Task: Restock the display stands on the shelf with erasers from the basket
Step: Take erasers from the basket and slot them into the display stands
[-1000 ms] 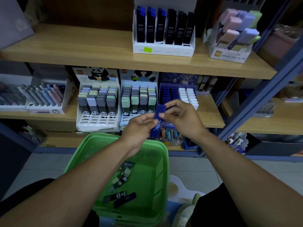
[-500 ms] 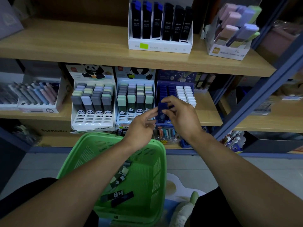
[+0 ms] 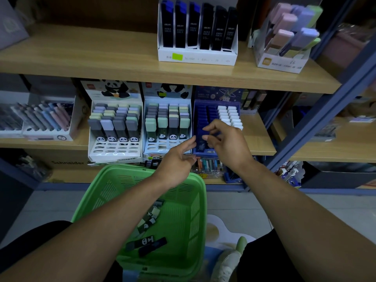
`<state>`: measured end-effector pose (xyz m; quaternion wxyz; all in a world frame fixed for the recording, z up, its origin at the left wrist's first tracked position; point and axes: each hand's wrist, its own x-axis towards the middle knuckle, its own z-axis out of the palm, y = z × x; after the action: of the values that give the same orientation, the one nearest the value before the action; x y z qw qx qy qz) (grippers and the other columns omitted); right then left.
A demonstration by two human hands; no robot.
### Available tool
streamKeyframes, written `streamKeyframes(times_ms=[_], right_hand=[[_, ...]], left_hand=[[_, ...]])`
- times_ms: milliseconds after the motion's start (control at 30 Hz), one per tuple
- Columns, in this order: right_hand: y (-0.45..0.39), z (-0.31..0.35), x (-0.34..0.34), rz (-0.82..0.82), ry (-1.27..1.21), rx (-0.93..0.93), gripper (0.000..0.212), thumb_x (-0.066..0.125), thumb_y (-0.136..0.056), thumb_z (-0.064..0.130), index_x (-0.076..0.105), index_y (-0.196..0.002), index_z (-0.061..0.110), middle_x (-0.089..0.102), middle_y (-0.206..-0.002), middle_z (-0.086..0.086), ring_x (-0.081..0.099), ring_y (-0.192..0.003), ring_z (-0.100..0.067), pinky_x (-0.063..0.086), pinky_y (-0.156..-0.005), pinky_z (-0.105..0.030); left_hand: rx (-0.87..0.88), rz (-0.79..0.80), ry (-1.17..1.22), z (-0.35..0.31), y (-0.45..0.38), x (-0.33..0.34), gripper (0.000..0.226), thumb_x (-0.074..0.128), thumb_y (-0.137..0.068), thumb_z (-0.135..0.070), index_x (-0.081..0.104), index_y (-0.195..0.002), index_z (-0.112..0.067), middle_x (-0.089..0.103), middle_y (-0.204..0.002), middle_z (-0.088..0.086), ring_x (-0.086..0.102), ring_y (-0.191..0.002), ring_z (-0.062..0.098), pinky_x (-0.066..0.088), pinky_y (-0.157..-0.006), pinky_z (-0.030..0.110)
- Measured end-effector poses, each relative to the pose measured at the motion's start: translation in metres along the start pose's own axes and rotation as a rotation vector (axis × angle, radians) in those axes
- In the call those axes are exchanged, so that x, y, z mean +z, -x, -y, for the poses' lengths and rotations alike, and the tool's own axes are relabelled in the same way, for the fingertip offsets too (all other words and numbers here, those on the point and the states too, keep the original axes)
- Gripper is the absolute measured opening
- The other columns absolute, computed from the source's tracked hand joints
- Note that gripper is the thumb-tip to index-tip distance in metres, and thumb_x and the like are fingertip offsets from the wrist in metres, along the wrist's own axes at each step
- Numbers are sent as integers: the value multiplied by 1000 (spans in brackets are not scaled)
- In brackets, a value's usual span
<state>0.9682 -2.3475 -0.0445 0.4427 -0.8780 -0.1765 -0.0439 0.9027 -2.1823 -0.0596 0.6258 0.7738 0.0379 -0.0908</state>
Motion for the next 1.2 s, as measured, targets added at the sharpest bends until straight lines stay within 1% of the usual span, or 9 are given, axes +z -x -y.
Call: streamKeyframes(times_ms=[133,233,367,500,633,733,933,1067,1200], right_hand=[[-2,0,-1,-85,181,-52,15,74,-90,18,75,-104,19,69,-89,8,57,-69,1,42,-63,-6],[-3,2,-3,-70,299,0,18,74,-90,27,77,-108,26,75,-93,8,60,-74,0,52,-67,-22],[2,2,-3,-76,361,13,19,70,-92,34,76,-110,34,75,-94,11,50,-62,3,34,-54,-16],[2,4,-3,-92,397,-11,21,70,-91,38,74,-112,34,67,-94,16,59,-80,-3,44,-63,-23],[4,21,6,-183,290,-175,22,69,-93,31,73,-114,27,58,-98,15,57,-71,-4,54,-67,-31],[15,37,33,-209,92,-343,16,65,-96,18,75,-108,18,61,-98,13,60,-74,-4,52,-69,-23],[46,25,128,440,278,-489,20,60,-96,14,71,-110,23,68,-107,8,57,-69,0,55,-68,-26],[62,-11,201,1009,649,-325,36,56,-96,8,61,-128,24,63,-127,-7,64,-100,-24,51,-76,-32],[106,-68,267,1196,691,-176,62,64,-93,13,39,-150,17,48,-147,-14,53,-127,-32,46,-99,-40]], left_hand=[[15,45,-34,2,-2,1,66,47,-102,-1,26,-155,-35,35,-158,-8,54,-98,0,39,-50,19],[3,75,-12,3,-2,2,65,48,-103,-4,25,-155,-35,33,-159,-10,53,-90,6,40,-58,27],[-6,77,-24,6,-4,2,66,49,-102,-5,25,-156,-35,31,-159,-13,56,-89,5,38,-51,25],[-6,86,-51,2,-2,0,64,52,-102,-9,28,-156,-33,35,-157,-13,54,-92,12,40,-54,20],[-42,125,-104,-6,12,-10,47,62,-98,-15,51,-143,-22,60,-139,-5,64,-104,5,51,-84,20],[-73,180,-187,-2,30,-29,21,61,-97,-7,66,-117,-5,73,-109,7,71,-76,7,55,-67,18],[-328,403,-725,76,63,-86,21,63,-95,-22,69,-111,-9,70,-104,6,69,-89,26,53,-76,32],[-558,464,-930,157,78,-104,47,62,-97,-29,50,-140,-12,52,-141,11,52,-125,27,41,-93,25],[-656,479,-937,219,80,-94,48,59,-98,-25,49,-142,-8,50,-145,14,53,-127,30,44,-102,32]])
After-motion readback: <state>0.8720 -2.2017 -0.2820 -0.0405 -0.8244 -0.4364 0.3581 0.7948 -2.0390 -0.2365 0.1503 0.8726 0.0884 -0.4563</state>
